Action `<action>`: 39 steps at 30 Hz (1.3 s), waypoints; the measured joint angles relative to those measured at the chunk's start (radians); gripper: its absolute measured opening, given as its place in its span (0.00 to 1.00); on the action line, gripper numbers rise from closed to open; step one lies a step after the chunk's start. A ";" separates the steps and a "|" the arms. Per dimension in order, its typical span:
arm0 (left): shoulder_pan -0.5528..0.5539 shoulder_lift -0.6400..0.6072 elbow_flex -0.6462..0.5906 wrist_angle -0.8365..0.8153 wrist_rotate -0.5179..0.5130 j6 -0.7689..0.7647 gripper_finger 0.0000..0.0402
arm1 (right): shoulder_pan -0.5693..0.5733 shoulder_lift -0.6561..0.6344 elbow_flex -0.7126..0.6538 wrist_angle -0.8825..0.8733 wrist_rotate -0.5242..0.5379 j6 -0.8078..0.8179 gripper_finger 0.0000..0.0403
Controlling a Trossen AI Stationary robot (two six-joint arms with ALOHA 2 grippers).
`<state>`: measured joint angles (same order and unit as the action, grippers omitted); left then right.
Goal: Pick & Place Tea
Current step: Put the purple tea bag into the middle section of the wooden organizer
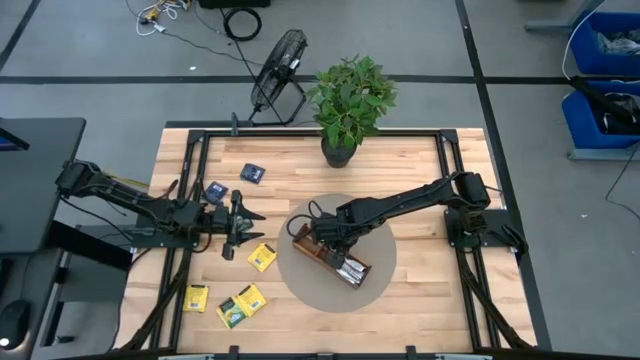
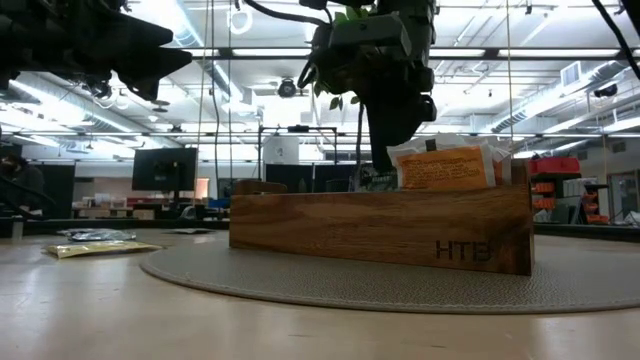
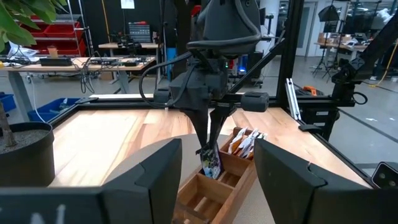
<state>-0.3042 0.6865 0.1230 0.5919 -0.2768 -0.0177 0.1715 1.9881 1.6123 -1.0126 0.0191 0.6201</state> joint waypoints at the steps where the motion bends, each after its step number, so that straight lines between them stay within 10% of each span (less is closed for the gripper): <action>1: 0.000 0.000 0.000 0.000 0.000 0.000 0.51 | 0.000 0.000 0.000 0.000 0.005 -0.001 0.20; 14: 0.000 0.000 0.000 -0.011 -0.012 0.002 0.51 | 0.000 -0.104 -0.001 -0.006 0.105 -0.044 0.46; 27: 0.000 0.000 0.001 -0.282 -0.147 -0.150 0.51 | 0.084 -0.176 -0.001 -0.015 0.579 -0.118 0.46; 39: 0.000 0.000 0.036 -0.565 -0.227 -0.435 0.48 | 0.137 -0.176 -0.082 0.014 0.733 -0.007 0.44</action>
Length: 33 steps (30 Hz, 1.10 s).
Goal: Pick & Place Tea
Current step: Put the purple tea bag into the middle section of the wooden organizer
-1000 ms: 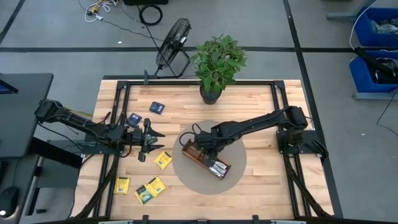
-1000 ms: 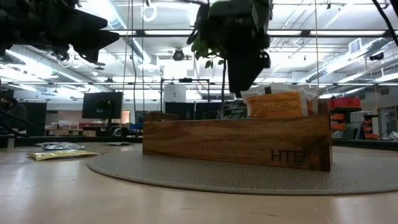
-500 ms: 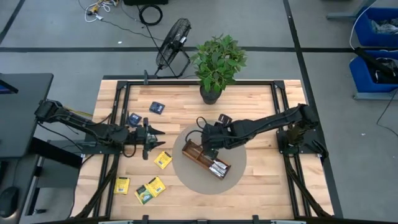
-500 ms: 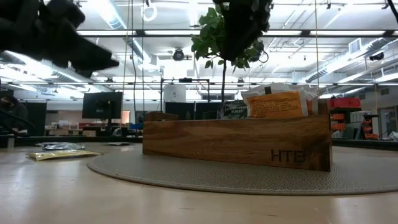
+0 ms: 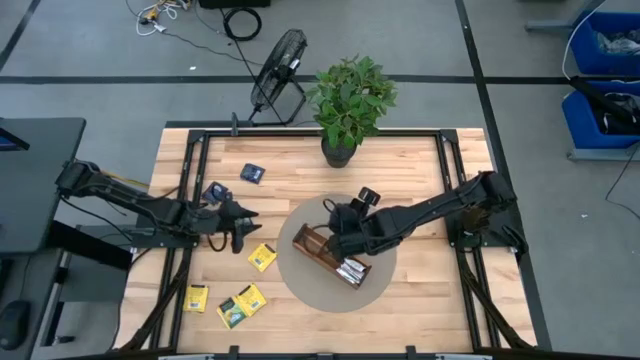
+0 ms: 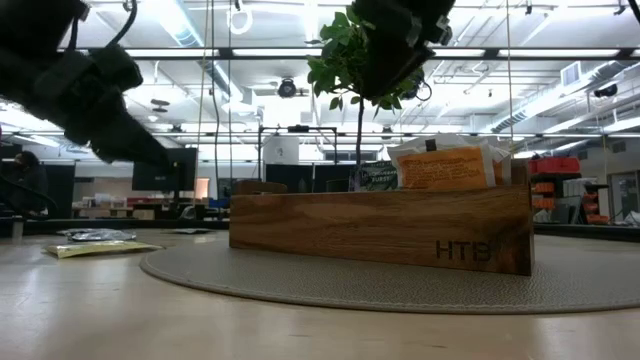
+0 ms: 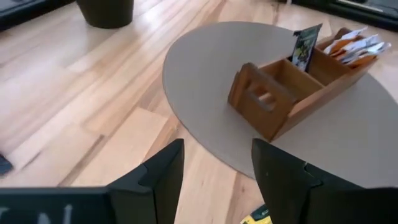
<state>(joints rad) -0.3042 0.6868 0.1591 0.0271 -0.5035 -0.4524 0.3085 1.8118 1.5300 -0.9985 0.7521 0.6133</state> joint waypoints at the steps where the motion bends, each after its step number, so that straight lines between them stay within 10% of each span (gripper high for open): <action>1: -0.001 0.000 0.018 -0.014 0.000 0.006 0.47 | 0.006 0.000 -0.013 0.004 0.000 0.005 0.42; 10: -0.003 0.000 0.148 -0.136 0.008 0.117 0.39 | 0.101 -0.063 -0.098 0.159 -0.005 -0.077 0.23; 18: -0.003 0.000 0.149 -0.149 0.010 0.123 0.38 | 0.214 -0.364 -0.410 0.535 0.032 -0.166 0.09; 24: -0.003 0.000 0.149 -0.258 0.064 0.123 0.38 | 0.249 -0.566 -0.676 0.969 -0.097 -0.327 0.04; 33: -0.002 0.000 0.149 -0.494 0.104 -0.011 0.38 | 0.245 -0.757 -0.919 1.099 -0.101 -0.338 0.03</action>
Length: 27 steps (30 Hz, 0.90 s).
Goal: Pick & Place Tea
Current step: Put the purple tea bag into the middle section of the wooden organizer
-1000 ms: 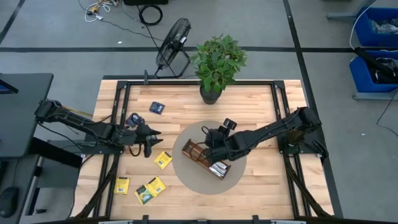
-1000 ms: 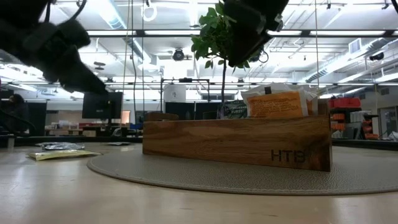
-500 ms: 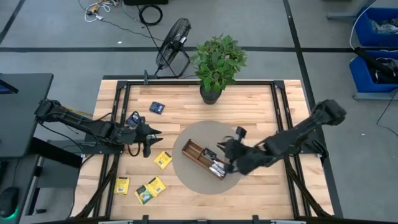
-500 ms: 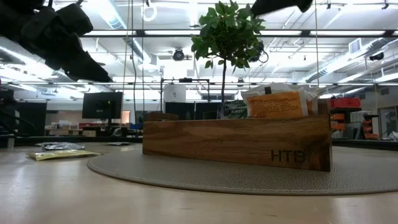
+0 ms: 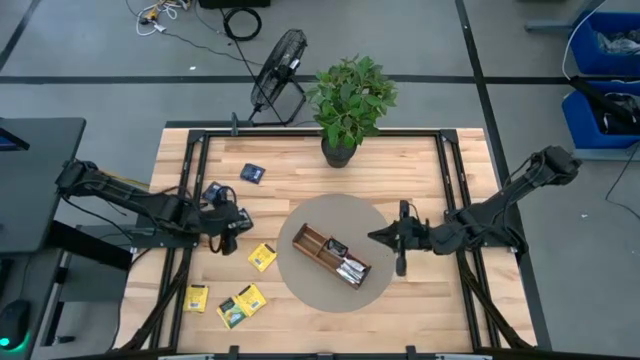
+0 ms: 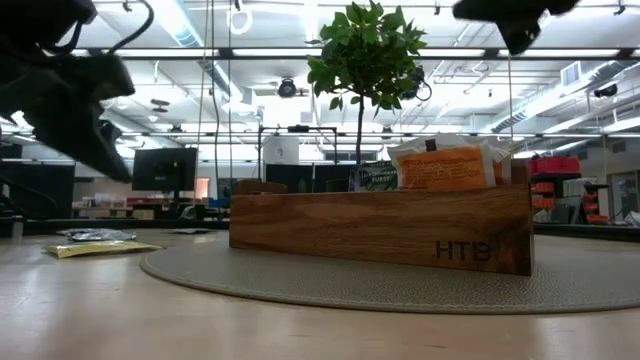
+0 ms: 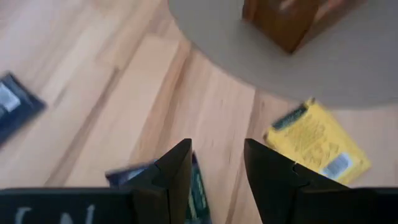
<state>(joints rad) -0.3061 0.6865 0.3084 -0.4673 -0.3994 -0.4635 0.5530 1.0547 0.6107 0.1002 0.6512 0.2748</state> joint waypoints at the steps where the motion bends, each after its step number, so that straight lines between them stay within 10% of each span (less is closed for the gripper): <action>1: 0.000 0.000 0.000 -0.027 0.014 -0.007 0.38 | -0.003 -0.010 -0.013 -0.004 0.002 0.001 0.03; 10: 0.001 0.006 -0.001 -0.099 0.034 -0.159 0.38 | -0.006 -0.015 -0.067 -0.073 -0.017 0.249 0.03; 27: 0.001 0.307 -0.001 -0.065 0.091 -0.200 0.38 | -0.026 -0.003 -0.067 -0.074 -0.030 0.211 0.03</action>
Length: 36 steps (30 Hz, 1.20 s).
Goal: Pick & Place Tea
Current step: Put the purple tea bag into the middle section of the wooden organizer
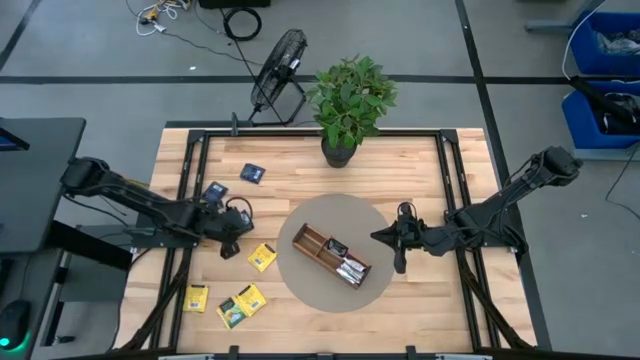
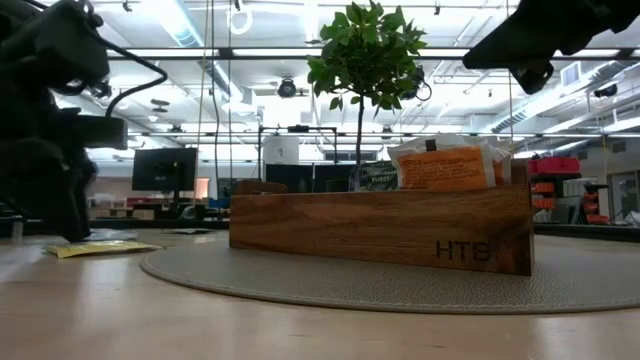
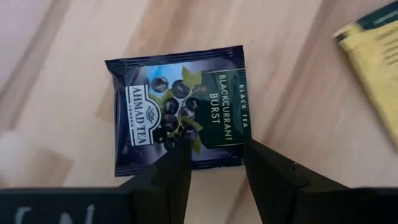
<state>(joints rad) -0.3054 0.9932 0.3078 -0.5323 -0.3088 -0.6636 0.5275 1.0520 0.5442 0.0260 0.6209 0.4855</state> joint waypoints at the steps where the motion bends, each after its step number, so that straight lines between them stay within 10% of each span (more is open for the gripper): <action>1: 0.000 0.007 0.000 0.014 0.010 0.003 0.38 | -0.002 0.000 0.000 0.000 0.009 0.003 0.03; 36: -0.066 0.211 0.144 0.003 -0.010 0.145 0.38 | -0.027 0.123 0.001 0.065 0.054 0.056 0.45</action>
<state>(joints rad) -0.3717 1.2044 0.4515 -0.5290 -0.3184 -0.5190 0.5003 1.1748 0.5449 0.0911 0.6745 0.5417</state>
